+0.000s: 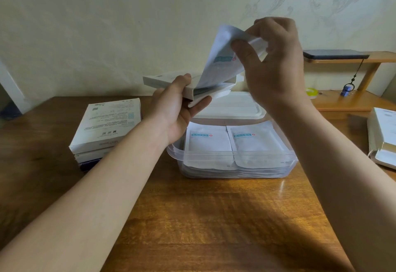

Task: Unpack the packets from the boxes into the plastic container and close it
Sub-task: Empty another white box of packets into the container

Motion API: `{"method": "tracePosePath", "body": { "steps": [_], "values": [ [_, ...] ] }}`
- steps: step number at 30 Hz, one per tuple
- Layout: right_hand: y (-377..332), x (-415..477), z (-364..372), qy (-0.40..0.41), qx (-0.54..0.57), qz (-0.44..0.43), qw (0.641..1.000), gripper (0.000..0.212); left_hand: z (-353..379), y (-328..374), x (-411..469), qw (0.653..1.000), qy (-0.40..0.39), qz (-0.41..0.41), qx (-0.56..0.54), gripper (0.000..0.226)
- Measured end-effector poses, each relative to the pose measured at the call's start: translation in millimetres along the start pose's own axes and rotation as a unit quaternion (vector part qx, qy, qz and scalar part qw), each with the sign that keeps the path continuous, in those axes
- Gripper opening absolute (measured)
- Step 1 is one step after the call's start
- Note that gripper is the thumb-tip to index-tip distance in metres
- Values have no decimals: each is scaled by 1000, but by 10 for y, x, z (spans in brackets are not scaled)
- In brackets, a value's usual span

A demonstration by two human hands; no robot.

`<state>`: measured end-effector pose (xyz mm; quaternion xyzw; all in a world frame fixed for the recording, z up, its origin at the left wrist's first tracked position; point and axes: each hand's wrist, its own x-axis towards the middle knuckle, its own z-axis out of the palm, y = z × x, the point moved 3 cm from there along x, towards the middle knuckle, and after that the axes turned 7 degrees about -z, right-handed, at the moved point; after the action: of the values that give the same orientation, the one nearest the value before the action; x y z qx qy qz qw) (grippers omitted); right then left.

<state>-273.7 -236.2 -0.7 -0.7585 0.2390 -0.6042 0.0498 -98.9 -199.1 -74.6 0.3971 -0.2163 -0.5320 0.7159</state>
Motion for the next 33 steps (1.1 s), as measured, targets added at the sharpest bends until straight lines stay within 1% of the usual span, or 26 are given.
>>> {"method": "tracePosePath", "body": {
  "steps": [4,7,10,13,16,18,20,21,23,26,28,30,33],
  "values": [
    [76,9,-30,18,7,21,1000,6,-11,-5,23,1000,26,0,2,12],
    [135,30,-72,33,10,28,999,8,-2,0,19,999,45,11,6,11],
    [224,25,-99,43,18,57,997,9,7,-1,23,999,50,11,14,11],
    [326,20,-109,62,37,117,991,9,-4,-4,51,999,45,8,12,11],
    [419,19,-89,61,105,220,968,17,-11,-6,57,999,40,15,5,11],
    [469,-13,-48,26,156,282,946,21,-12,-2,47,999,41,18,0,9],
    [481,-65,-7,-26,192,315,929,21,-23,3,45,999,47,19,-4,10],
    [480,-90,8,-53,189,318,928,21,-29,4,44,999,48,19,-9,12],
    [512,-133,38,-120,148,314,930,19,-46,3,48,998,48,19,-25,21],
    [538,-199,73,-208,115,313,920,20,-44,8,19,998,45,14,-42,23],
    [539,-241,93,-238,119,323,908,21,-39,12,8,998,46,13,-42,25],
    [515,-288,123,-264,130,340,893,18,-35,12,1,998,49,13,-41,29],
    [522,-333,185,-293,121,340,885,12,-25,16,-9,998,48,15,-41,30]
  ]
}}
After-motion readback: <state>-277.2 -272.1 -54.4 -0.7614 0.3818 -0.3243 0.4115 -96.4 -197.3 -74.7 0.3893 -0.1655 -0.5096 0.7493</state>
